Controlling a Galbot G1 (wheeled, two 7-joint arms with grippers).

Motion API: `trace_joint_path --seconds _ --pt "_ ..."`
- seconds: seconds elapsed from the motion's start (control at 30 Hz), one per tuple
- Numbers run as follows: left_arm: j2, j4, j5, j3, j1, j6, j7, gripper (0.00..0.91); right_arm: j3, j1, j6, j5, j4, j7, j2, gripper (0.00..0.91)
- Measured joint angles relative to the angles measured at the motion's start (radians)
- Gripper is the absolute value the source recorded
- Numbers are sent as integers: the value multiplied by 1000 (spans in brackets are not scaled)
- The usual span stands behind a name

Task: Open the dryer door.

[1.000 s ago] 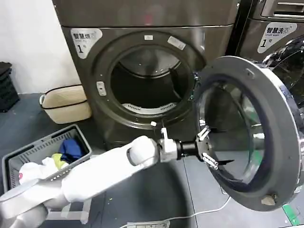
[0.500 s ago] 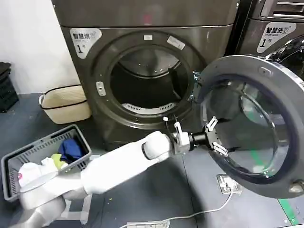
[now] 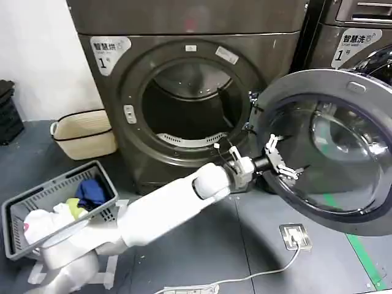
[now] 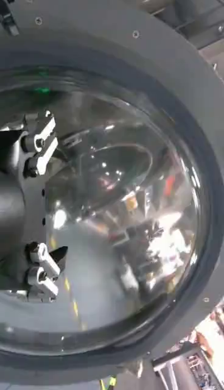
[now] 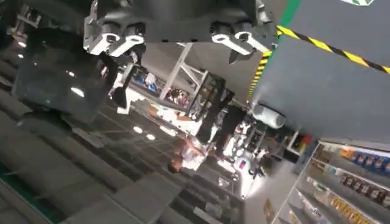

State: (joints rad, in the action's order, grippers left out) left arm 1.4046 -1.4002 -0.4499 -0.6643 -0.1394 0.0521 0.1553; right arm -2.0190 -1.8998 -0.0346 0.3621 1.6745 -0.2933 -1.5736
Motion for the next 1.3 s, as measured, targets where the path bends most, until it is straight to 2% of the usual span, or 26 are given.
trace_joint_path --seconds 0.43,0.6,0.83,0.97,1.1,1.3 --pt "-6 -14 -24 8 0 -6 30 907 8 3 -3 0 19 8 -1 907" --pt "-51 -91 -16 19 -25 -35 64 907 14 11 -12 0 26 15 -2 907" --pt "-161 -252 -22 70 -89 -86 56 907 21 14 -20 3 28 32 11 907" --pt "-241 -348 -73 107 -136 -165 18 907 33 20 -24 24 35 34 23 907" --pt "-334 -470 -178 173 -197 -281 -27 907 45 35 -37 65 47 44 39 907" --pt "-491 -676 -254 371 -384 -412 -68 907 74 53 -62 90 72 51 64 907"
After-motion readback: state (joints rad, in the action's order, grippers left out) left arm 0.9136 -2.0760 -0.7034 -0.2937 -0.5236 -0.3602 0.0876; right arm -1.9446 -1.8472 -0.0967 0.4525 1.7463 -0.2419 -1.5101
